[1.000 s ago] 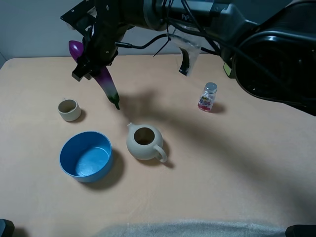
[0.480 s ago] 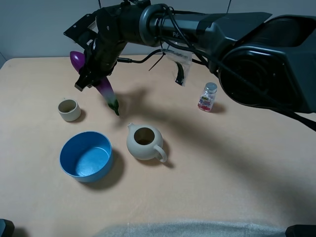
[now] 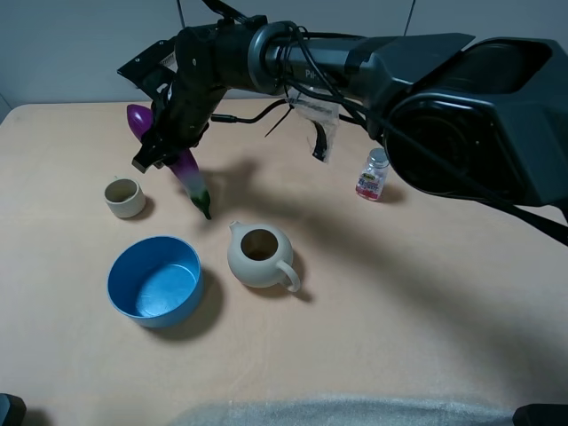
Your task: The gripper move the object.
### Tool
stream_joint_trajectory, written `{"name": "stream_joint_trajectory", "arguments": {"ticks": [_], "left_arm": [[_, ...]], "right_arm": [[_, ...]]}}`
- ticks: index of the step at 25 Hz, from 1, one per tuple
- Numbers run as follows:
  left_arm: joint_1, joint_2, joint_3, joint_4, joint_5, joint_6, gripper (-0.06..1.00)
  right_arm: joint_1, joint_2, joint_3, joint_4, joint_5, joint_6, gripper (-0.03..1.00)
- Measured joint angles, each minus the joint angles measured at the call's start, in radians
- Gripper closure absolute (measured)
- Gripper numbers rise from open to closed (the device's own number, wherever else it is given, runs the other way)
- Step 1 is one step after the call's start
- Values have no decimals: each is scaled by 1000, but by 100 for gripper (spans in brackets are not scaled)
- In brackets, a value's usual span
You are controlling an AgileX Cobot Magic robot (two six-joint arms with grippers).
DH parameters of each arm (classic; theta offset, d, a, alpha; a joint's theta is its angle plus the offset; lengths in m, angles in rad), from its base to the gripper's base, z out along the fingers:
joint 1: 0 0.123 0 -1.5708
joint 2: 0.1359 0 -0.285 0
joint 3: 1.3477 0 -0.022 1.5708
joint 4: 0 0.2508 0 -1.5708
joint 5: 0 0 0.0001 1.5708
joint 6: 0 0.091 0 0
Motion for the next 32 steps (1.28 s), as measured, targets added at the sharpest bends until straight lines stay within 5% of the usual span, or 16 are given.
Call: {"name": "stream_joint_trajectory", "arguments": {"ticks": [32], "left_arm": [[0,0,0,0,0,0,-5]], "right_arm": [[0,26,0,38,-22,0,59]]}}
